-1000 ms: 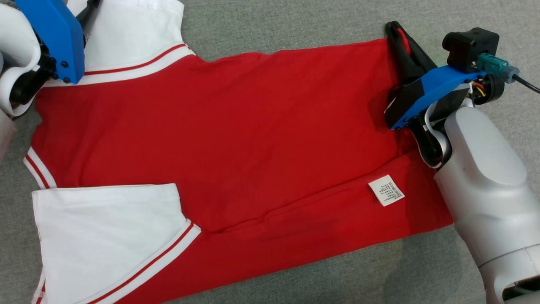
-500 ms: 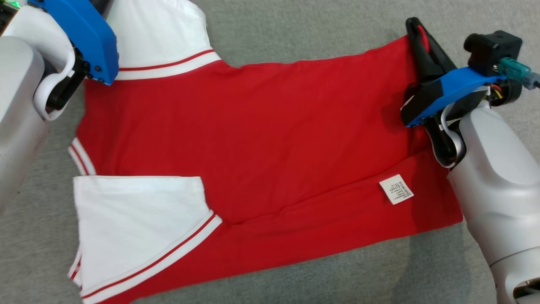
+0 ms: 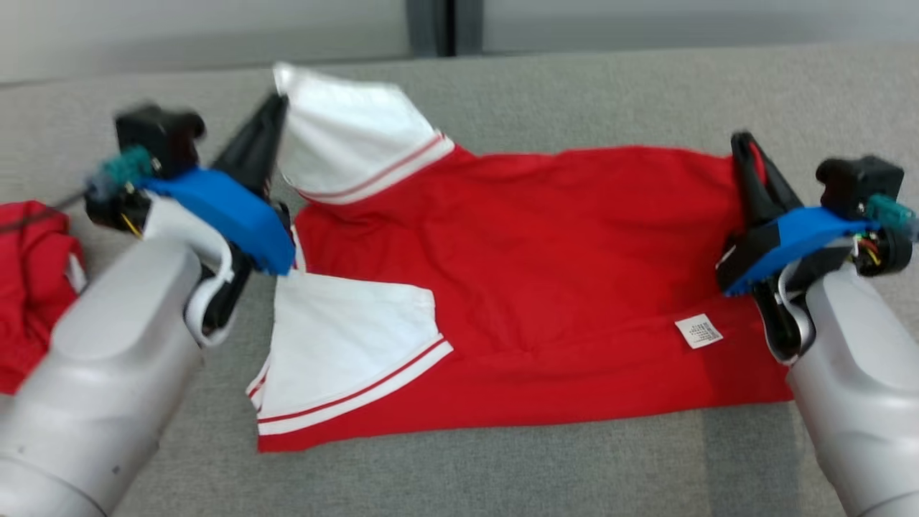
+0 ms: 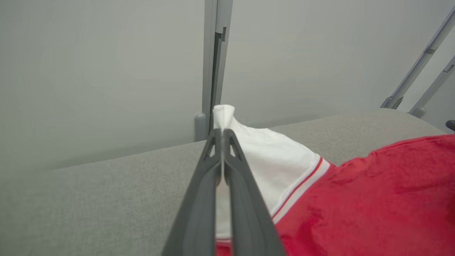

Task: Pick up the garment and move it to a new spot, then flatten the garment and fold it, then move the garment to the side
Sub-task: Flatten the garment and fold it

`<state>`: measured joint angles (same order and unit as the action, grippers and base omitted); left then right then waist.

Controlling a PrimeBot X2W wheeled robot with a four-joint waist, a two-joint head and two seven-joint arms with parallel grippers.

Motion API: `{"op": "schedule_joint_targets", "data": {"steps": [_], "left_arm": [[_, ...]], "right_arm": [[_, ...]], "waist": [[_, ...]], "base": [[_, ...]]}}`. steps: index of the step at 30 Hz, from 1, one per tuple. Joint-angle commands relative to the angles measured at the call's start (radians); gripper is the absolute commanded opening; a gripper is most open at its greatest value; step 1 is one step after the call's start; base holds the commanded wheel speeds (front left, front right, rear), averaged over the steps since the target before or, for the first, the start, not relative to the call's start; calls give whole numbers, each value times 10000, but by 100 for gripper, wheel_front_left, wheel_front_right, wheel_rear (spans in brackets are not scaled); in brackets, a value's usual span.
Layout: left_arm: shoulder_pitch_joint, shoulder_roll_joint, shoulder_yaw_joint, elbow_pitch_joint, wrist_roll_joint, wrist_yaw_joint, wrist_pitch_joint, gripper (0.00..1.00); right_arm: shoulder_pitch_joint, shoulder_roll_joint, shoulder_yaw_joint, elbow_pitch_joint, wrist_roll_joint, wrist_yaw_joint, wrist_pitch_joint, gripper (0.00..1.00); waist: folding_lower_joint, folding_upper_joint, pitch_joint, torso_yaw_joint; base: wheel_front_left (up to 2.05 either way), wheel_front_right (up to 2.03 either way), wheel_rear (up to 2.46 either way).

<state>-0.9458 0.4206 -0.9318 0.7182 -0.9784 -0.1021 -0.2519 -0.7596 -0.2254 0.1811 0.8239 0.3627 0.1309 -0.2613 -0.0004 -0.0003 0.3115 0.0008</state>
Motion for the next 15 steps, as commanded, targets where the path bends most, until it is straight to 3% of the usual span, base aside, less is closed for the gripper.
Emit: {"op": "schedule_joint_targets", "data": {"steps": [1,5,15], "left_arm": [[195,-50,37,-10,17,34,-67,0],[1485,-343,366,-157,214,51,-141,0],[5129,-1246,2820,-1692,2202,61,-142,0]], "right_arm": [[230,-74,-41,20,55,-3,-45,0],[1179,-2,-144,-173,245,-3,-47,0],[3244,363,-622,-734,628,-1,-50,0]], "waist": [[4,3,-136,2],[4,3,-731,181],[4,3,-1621,293]], "base": [[0,0,0],[0,0,0],[0,0,0]]}}
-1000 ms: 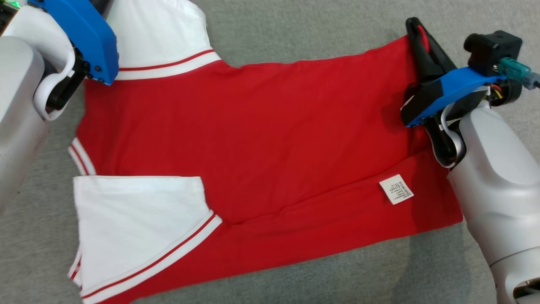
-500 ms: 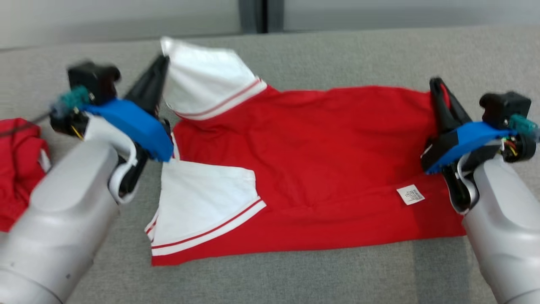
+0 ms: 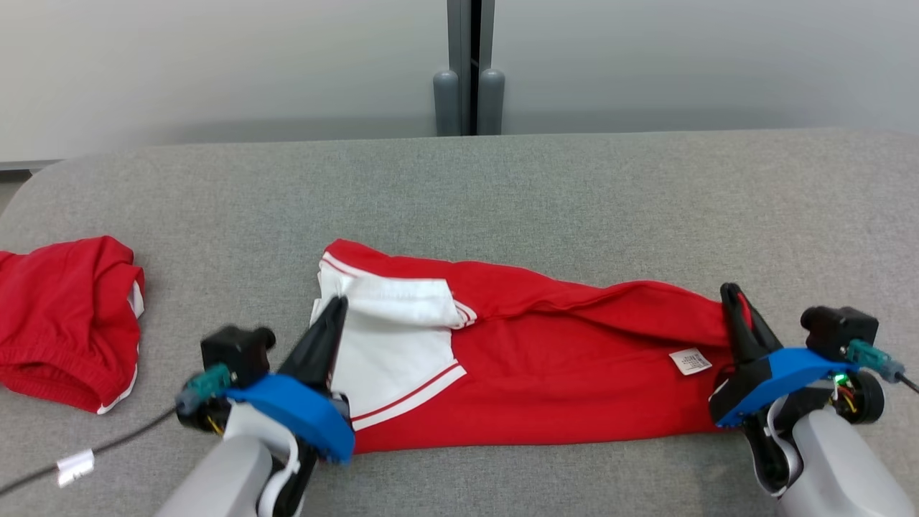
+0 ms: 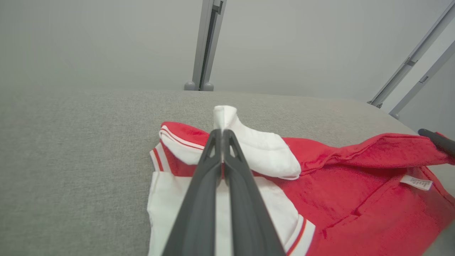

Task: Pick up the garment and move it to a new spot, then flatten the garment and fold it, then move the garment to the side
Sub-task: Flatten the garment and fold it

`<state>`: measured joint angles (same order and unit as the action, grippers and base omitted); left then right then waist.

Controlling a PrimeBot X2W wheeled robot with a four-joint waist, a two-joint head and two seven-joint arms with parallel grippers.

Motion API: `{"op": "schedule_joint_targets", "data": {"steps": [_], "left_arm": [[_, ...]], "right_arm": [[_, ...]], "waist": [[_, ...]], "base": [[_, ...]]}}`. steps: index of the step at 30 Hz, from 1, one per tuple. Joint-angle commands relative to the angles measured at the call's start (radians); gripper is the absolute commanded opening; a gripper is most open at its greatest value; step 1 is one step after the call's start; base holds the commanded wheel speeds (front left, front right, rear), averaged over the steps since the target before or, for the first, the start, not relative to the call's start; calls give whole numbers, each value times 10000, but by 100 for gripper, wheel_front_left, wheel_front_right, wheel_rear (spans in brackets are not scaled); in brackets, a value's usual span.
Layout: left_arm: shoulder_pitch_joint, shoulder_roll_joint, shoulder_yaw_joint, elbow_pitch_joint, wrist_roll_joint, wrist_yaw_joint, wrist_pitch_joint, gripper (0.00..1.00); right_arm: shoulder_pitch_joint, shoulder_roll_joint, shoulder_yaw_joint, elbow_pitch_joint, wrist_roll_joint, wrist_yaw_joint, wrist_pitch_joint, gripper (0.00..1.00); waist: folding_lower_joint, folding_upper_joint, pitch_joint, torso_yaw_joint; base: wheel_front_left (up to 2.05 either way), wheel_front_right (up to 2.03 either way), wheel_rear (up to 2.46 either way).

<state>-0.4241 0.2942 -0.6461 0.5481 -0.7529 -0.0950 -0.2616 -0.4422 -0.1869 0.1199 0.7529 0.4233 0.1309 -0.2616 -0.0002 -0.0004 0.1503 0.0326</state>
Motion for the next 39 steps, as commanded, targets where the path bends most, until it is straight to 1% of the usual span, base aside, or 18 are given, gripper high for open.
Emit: {"op": "schedule_joint_targets", "data": {"steps": [1,5,9,10,11,12,13,15,16,17,23,25,31,39], "left_arm": [[222,-52,153,-66,158,-36,-44,0],[1069,-319,749,-128,818,-145,-45,0],[1476,-596,1154,120,1189,-262,-46,0],[1563,-658,1258,166,1306,-285,-46,28],[1672,-719,1376,217,1412,-279,-44,73],[1762,-790,1579,204,1528,-285,-46,91],[1896,-879,1785,185,1646,-281,-46,100],[2180,-1043,2182,58,1973,-186,-45,100],[2495,-1199,2698,-233,2378,-64,-46,100],[2673,-1274,2962,-445,2665,32,-46,100],[3807,-1825,4057,-1266,4041,350,-45,100],[4073,-1979,4320,-1437,4389,356,-45,100],[4375,-2241,4769,-1579,4967,104,-45,100],[4264,-2387,4922,-1506,5349,-147,-46,100]], "right_arm": [[216,27,-63,-73,45,-1,-44,0],[640,204,-79,-185,19,-3,-43,0],[954,267,-170,81,-132,-1,-42,0],[994,287,-220,139,-160,-1,-44,15],[1007,311,-295,170,-154,-1,-44,48],[1033,313,-350,175,-198,-1,-42,78],[1069,327,-424,166,-241,-1,-42,100],[1160,374,-690,100,-286,-3,-44,100],[1310,432,-960,-19,-419,-1,-41,100],[1414,474,-1156,-68,-447,-1,-39,100],[2049,700,-1980,-377,-671,-1,-40,100],[2218,732,-2182,-463,-779,-1,-40,100],[2190,716,-2557,-158,-1244,-1,-40,100],[1733,579,-2714,1505,-1636,-3,345,100]], "waist": [[2,4,-55,-25],[2,4,-185,-12],[2,4,-222,7],[2,4,-226,10],[2,4,-231,5],[2,4,-239,3],[2,4,-253,0],[2,4,-289,4],[2,4,-368,40],[2,4,-421,74],[2,4,-783,288],[2,4,-880,358],[2,4,-942,532],[2,4,-830,885]], "base": [[0,0,0],[0,0,0],[0,0,0],[0,0,0],[0,0,0],[0,0,0],[0,0,0],[0,0,0],[0,0,0],[0,0,0],[0,0,0],[0,0,0],[0,0,0],[0,0,0]]}}
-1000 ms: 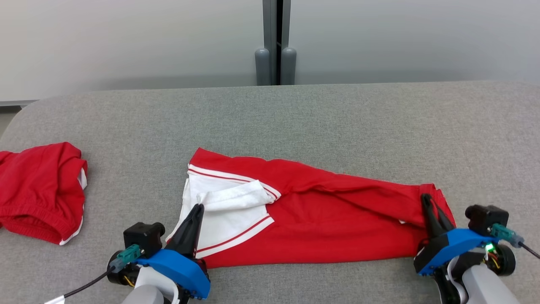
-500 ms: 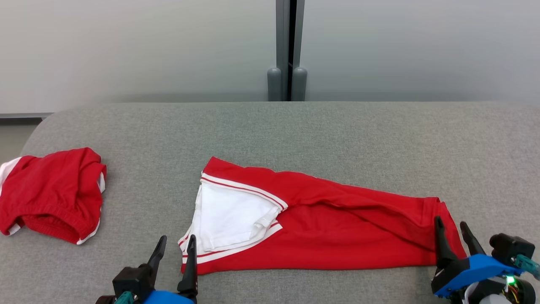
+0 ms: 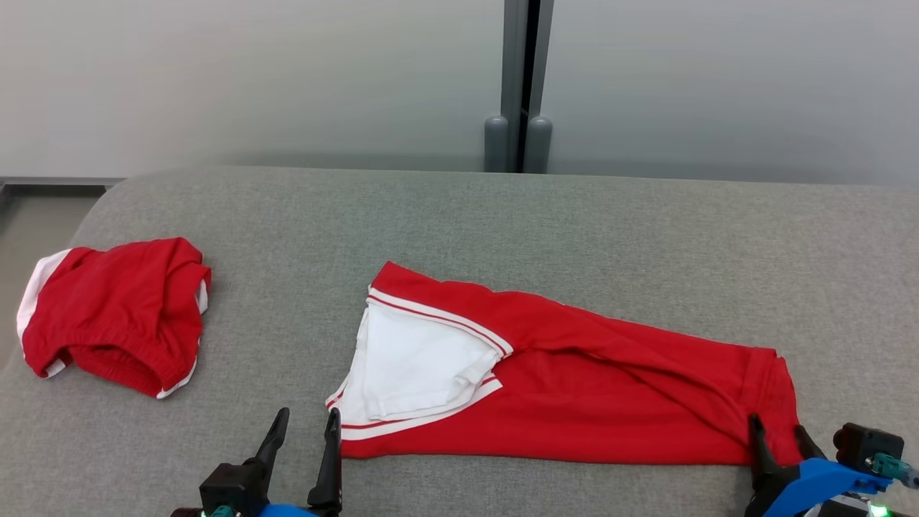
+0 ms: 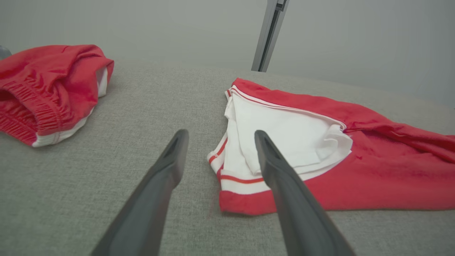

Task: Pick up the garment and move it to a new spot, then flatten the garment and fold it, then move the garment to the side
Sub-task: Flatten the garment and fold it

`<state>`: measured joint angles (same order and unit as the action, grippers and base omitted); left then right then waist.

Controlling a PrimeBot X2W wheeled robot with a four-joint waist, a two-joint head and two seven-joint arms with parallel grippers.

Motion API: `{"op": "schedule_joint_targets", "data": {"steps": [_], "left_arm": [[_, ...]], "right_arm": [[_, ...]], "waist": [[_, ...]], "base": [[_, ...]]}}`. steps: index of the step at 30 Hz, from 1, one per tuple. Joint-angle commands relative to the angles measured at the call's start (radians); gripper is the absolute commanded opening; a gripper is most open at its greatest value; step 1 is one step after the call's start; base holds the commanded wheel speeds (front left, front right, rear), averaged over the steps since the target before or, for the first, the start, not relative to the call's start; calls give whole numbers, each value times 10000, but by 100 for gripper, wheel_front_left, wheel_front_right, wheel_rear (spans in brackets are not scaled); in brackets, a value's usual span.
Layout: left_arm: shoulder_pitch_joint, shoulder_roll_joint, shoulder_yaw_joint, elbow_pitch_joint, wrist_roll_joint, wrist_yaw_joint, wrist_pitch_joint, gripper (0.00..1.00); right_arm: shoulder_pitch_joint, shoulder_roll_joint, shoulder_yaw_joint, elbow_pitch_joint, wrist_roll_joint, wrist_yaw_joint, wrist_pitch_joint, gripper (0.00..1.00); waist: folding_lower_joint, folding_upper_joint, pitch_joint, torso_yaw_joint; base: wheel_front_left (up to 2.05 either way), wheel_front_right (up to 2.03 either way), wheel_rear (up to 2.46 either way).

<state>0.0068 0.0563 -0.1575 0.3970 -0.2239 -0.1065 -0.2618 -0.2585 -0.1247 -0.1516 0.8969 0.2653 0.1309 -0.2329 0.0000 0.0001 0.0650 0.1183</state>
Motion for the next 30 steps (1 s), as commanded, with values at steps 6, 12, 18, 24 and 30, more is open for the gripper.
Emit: {"op": "schedule_joint_targets", "data": {"steps": [6,12,18,24,30], "left_arm": [[-111,-40,162,-6,146,-120,-44,100],[-182,-54,139,-21,226,-171,-44,100],[-219,-61,-36,-124,43,-194,-44,100],[-350,-59,-179,-149,-68,-204,-42,100],[-608,-53,-468,-59,-216,-173,-42,100]], "right_arm": [[-238,90,74,927,-135,-3,241,43],[-447,73,176,998,77,-1,-2,0],[-651,-273,-181,301,202,-11,-314,0],[-721,-285,-382,-692,220,-9,-329,0],[-577,91,585,-2446,415,-3,-331,0]], "waist": [[0,-1,91,63],[0,-1,99,-76],[0,-1,115,-469],[0,-1,253,-1179],[0,-1,358,-1458]], "base": [[0,0,0],[0,0,0],[0,0,0],[0,0,0],[0,0,0]]}}
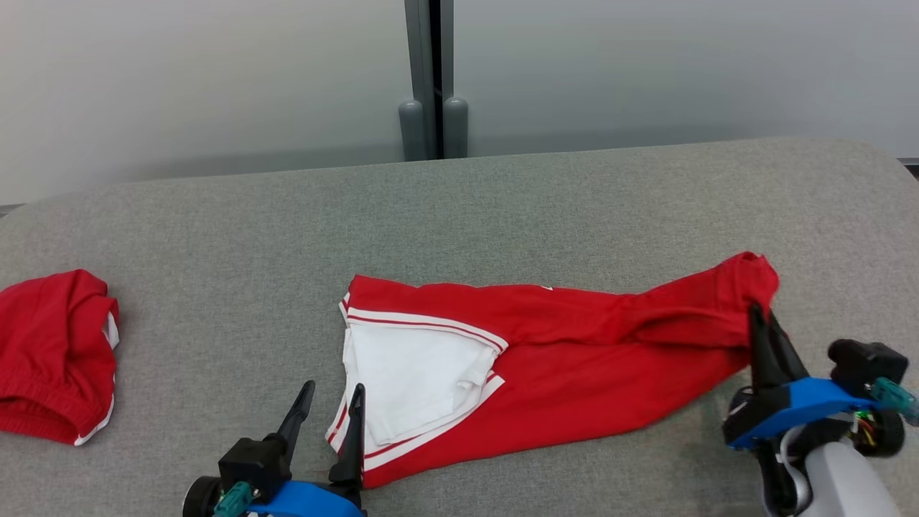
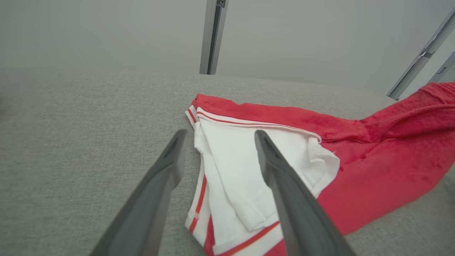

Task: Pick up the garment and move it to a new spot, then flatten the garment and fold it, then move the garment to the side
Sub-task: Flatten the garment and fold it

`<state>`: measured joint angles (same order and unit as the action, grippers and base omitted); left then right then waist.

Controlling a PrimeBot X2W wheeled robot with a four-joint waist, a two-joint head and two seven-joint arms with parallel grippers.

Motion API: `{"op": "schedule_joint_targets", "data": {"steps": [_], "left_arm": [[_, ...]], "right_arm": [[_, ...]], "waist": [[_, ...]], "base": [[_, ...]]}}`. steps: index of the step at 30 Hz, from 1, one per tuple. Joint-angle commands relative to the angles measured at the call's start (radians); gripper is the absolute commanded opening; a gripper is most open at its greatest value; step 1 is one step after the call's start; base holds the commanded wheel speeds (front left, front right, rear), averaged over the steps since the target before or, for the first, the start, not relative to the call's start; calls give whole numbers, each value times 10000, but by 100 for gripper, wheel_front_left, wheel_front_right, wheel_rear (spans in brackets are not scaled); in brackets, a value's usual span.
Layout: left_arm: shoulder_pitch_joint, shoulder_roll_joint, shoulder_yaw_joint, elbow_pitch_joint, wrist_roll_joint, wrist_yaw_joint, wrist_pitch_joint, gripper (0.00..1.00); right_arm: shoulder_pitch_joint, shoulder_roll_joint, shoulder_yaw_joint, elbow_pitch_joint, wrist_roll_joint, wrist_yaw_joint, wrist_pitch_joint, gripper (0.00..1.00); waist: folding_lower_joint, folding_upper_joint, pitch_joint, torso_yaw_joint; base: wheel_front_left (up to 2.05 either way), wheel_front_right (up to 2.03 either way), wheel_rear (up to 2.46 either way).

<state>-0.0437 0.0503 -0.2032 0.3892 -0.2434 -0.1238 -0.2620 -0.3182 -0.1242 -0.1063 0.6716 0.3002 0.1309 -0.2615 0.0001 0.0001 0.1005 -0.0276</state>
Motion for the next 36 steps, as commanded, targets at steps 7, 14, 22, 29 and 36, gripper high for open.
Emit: {"op": "schedule_joint_targets", "data": {"steps": [7,14,22,29,36], "left_arm": [[-85,5,-233,123,-97,70,-37,100],[-49,5,-460,215,-95,53,-34,100],[-416,3,-1312,370,-266,-22,-34,100],[-392,3,-1399,354,-316,218,-34,100],[-515,3,-1070,19,-43,668,-34,100]], "right_arm": [[438,380,2551,-2093,916,-1,-37,0],[155,543,4412,-2487,1510,-1,411,0],[-585,702,4966,-878,1335,-1,417,0],[-917,714,5686,-832,2336,-1,101,100],[-553,710,3873,-1436,1199,-1,-41,100]], "waist": [[-1,-1,-79,478],[-1,-1,-37,1612],[-1,-1,148,3465],[-1,-1,193,3553],[-1,-1,92,2385]], "base": [[0,0,0],[0,0,0],[0,0,0],[0,0,0],[0,0,0]]}}
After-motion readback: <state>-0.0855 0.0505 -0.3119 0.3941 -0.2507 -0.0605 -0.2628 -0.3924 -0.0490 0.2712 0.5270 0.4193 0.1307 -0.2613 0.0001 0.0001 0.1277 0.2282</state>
